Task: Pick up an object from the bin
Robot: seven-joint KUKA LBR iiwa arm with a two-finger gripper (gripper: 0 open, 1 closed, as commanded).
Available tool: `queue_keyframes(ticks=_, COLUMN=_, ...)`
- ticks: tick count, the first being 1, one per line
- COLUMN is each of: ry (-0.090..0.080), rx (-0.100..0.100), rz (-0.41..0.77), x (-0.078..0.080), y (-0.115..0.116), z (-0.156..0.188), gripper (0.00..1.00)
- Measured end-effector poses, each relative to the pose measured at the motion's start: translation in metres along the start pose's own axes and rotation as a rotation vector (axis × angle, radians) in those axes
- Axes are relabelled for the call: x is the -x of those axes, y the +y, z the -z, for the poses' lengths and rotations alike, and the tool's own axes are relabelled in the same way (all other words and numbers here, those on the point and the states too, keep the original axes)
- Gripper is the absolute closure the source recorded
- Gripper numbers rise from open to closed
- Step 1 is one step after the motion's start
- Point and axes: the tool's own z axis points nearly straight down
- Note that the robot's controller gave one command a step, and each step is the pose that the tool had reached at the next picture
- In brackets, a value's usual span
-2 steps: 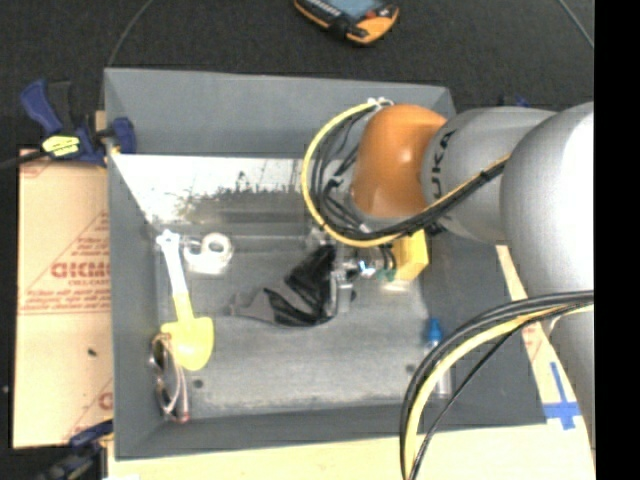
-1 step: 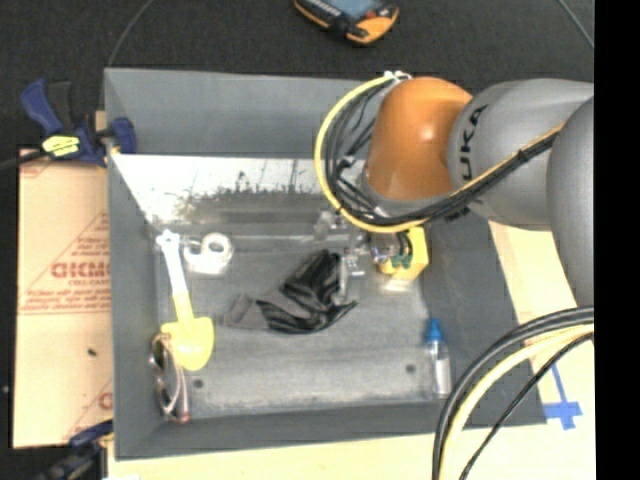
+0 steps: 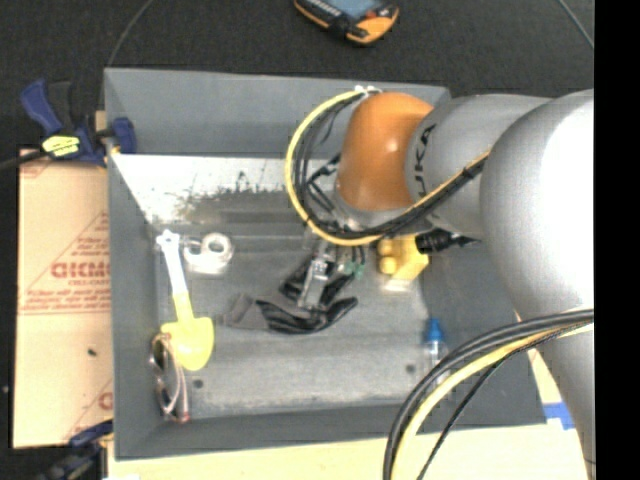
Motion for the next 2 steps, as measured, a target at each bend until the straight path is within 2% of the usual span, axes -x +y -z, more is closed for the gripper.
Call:
queue_keyframes(ticks=1, ry=-0.017, rx=-0.001, rz=0.337, x=-0.031, y=-0.001, z=-0.029, gripper=0.0)
queue_keyframes(ticks=2, ry=-0.007, rx=0.001, rz=0.085, x=0.024, y=-0.035, z=-0.027, gripper=1.0)
